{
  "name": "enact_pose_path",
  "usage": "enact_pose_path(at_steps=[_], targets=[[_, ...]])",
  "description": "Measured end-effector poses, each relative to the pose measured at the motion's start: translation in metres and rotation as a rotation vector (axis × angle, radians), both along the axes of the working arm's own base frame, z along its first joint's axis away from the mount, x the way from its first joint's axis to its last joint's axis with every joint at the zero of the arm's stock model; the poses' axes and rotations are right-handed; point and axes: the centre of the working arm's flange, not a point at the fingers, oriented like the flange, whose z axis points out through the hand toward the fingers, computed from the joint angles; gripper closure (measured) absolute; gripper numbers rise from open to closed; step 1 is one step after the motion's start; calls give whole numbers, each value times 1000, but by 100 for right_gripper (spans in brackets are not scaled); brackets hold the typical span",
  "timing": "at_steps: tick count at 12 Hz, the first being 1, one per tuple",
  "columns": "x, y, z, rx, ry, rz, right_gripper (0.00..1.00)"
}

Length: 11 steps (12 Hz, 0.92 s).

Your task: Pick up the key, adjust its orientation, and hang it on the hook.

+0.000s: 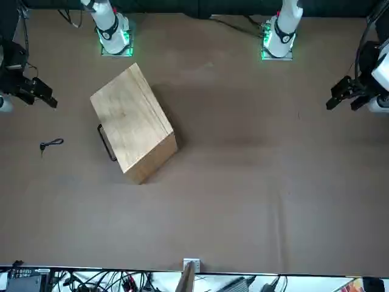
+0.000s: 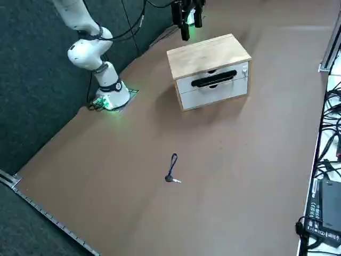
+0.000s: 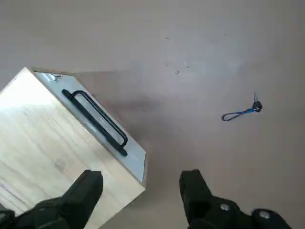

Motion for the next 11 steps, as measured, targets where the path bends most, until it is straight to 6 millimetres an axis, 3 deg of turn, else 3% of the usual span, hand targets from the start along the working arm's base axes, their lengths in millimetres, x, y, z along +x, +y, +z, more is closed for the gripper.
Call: enact_pose_path(at_steps=[11], targets=[[0, 1, 0, 0, 0, 1, 0]])
